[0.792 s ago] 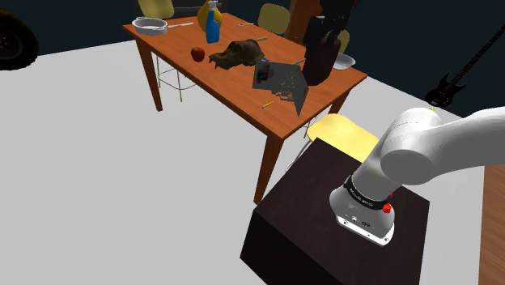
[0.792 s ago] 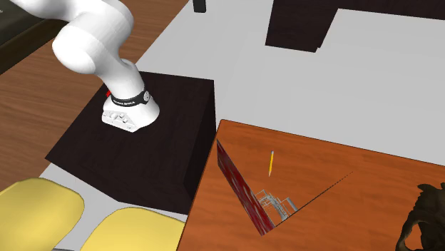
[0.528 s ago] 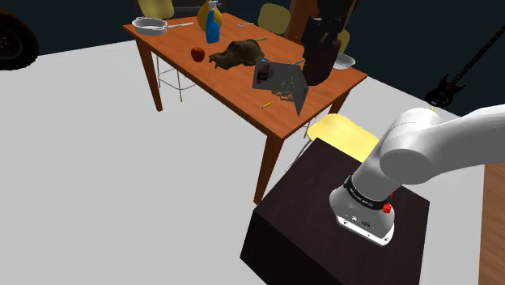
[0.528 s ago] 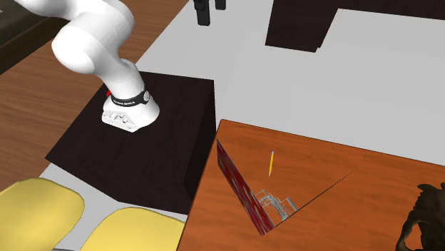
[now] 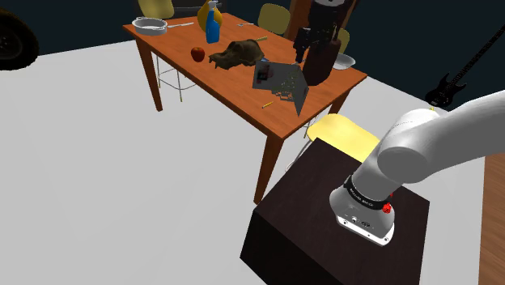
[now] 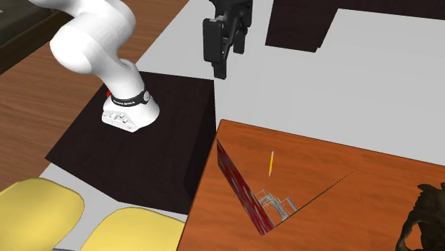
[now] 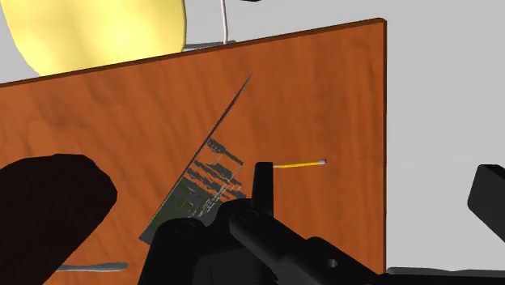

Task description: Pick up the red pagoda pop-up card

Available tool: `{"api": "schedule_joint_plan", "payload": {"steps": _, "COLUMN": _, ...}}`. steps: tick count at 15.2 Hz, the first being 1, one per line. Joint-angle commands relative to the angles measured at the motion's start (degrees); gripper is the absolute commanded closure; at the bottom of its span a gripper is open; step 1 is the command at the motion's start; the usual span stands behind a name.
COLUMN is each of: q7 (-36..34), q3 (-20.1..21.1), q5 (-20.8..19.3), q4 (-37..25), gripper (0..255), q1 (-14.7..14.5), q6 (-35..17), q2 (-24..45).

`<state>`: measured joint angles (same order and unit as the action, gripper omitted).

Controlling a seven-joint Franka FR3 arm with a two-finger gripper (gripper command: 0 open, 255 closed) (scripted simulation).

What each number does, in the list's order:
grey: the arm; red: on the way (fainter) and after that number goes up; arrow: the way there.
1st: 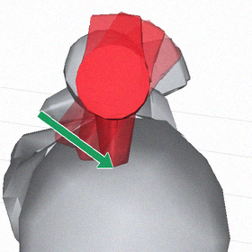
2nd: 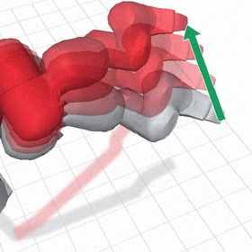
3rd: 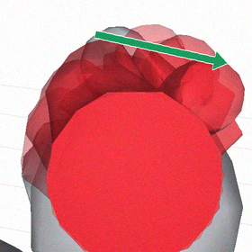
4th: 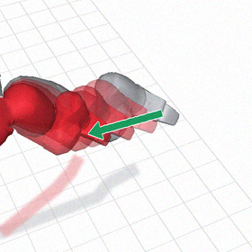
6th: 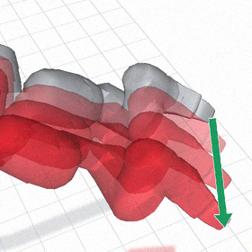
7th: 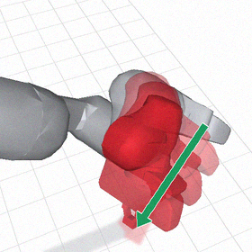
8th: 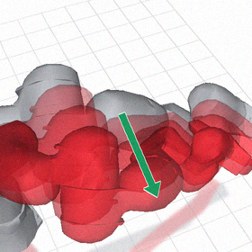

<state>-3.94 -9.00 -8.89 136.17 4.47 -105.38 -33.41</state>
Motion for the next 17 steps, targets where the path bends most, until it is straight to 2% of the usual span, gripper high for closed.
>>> {"api": "schedule_joint_plan", "payload": {"steps": 1, "q7": 1.43, "q3": -2.41, "q5": -0.09, "q4": -0.50, "gripper": 0, "q1": 0.89, "q6": -2.52, "q2": 3.00}}
{"api": "schedule_joint_plan", "payload": {"steps": 9, "q7": 7.11, "q3": -10.66, "q5": 3.28, "q4": -5.52, "gripper": 0, "q1": 2.86, "q6": -11.12, "q2": 17.52}}
{"api": "schedule_joint_plan", "payload": {"steps": 17, "q7": 15.56, "q3": -17.01, "q5": 12.74, "q4": -14.15, "gripper": 0, "q1": 5.17, "q6": -16.38, "q2": 34.41}}
